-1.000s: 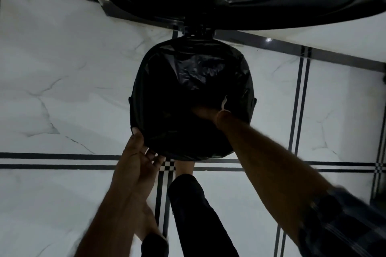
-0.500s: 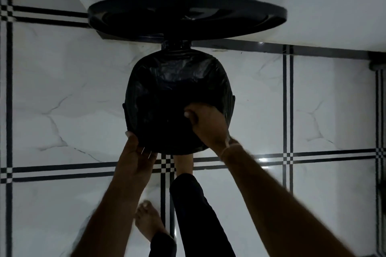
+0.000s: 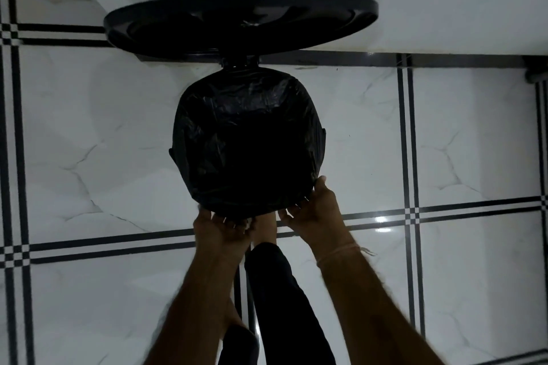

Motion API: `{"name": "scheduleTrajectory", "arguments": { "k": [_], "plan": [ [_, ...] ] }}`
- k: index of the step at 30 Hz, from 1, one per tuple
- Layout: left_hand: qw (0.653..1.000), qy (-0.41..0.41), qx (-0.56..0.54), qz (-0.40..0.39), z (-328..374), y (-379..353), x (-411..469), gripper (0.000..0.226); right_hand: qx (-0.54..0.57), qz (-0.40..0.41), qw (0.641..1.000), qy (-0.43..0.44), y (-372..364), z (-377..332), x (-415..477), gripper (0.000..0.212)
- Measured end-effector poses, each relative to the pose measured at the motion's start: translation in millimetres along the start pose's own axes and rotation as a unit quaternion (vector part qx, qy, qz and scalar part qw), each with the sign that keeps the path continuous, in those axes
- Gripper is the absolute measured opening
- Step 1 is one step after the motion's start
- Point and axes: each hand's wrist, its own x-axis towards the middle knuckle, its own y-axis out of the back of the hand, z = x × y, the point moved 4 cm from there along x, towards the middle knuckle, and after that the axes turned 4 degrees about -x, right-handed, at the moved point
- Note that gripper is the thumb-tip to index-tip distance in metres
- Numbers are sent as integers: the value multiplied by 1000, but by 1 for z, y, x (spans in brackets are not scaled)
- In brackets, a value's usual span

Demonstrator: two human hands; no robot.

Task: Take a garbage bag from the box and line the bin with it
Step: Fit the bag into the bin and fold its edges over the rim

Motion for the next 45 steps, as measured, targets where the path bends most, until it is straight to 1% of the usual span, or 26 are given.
{"name": "scheduleTrajectory", "arguments": {
  "k": [2, 3, 7, 12, 14, 16, 19, 20, 22, 23, 24, 26, 27, 29, 31, 32, 33, 34, 36, 37, 39, 41, 42, 43, 44, 45],
  "plan": [
    [1000, 17, -22, 8, -12, -2, -7, 59, 18, 3, 1000, -23, -5, 8, -2, 65],
    [999, 15, -31, 11, -16, -2, -9, 61, 28, 4, 999, -31, -7, 10, -3, 68],
    [997, -1, -72, 14, -19, -4, -10, 51, 46, -19, 999, -17, -10, 11, -8, 66],
    [997, -69, -7, 24, 14, -7, -11, 74, -9, 3, 998, 58, -1, -17, -1, 65],
    [995, -87, 49, 23, 37, -11, -9, 74, -45, 6, 996, 76, -5, -39, -1, 53],
    [987, -107, 115, 33, 60, -18, -6, 65, -82, 15, 992, 92, -11, -55, 2, 43],
    [973, -123, 186, 53, 80, -22, 2, 44, -115, 30, 988, 95, -15, -65, 8, 51],
    [971, -120, 199, 59, 83, -21, 5, 39, -133, 26, 986, 94, -14, -66, 9, 50],
    [957, -140, 240, 86, 91, -21, 7, 25, -176, 36, 976, 119, -17, -70, 3, 33],
    [941, -177, 266, 108, 99, -24, 6, 20, -197, 65, 964, 164, -18, -76, 1, 21],
    [920, -229, 289, 131, 107, -30, 5, 23, -220, 109, 942, 229, -21, -86, -1, 13],
    [875, -333, 320, 143, 124, -49, 4, 44, -285, 166, 878, 348, -38, -104, -3, 18],
    [858, -360, 344, 126, 131, -64, 4, 49, -330, 156, 853, 373, -54, -110, -4, 27],
    [820, -384, 419, 63, 135, -95, 5, 50, -419, 116, 816, 381, -83, -117, -3, 46],
    [779, -410, 474, 24, 139, -118, 10, 44, -484, 112, 777, 388, -105, -128, 6, 52],
    [767, -423, 482, 18, 144, -123, 16, 39, -495, 116, 768, 389, -113, -134, 12, 51],
    [768, -422, 481, 7, 149, -127, 22, 36, -493, 114, 772, 384, -119, -139, 22, 50],
    [787, -393, 474, -21, 154, -130, 29, 35, -479, 103, 789, 372, -124, -143, 30, 48],
    [835, -299, 457, -72, 162, -134, 38, 26, -439, 78, 830, 334, -127, -151, 49, 40],
    [847, -245, 464, -87, 165, -135, 43, 23, -434, 70, 842, 314, -128, -155, 53, 35],
    [845, -189, 492, -93, 169, -138, 46, 39, -446, 59, 848, 279, -131, -160, 53, 26],
    [832, -201, 509, -88, 174, -143, 44, 35, -416, 41, 873, 252, -131, -163, 49, 25],
    [835, -198, 505, -90, 173, -147, 39, 32, -393, 14, 888, 239, -132, -165, 48, 24],
    [838, -192, 503, -91, 171, -151, 35, 38, -373, -21, 900, 223, -135, -164, 46, 23],
    [836, -184, 508, -98, 171, -155, 36, 46, -368, -54, 903, 212, -139, -165, 45, 23],
    [831, -186, 514, -104, 170, -160, 35, 48, -385, -73, 896, 210, -144, -165, 44, 22]
  ]
}}
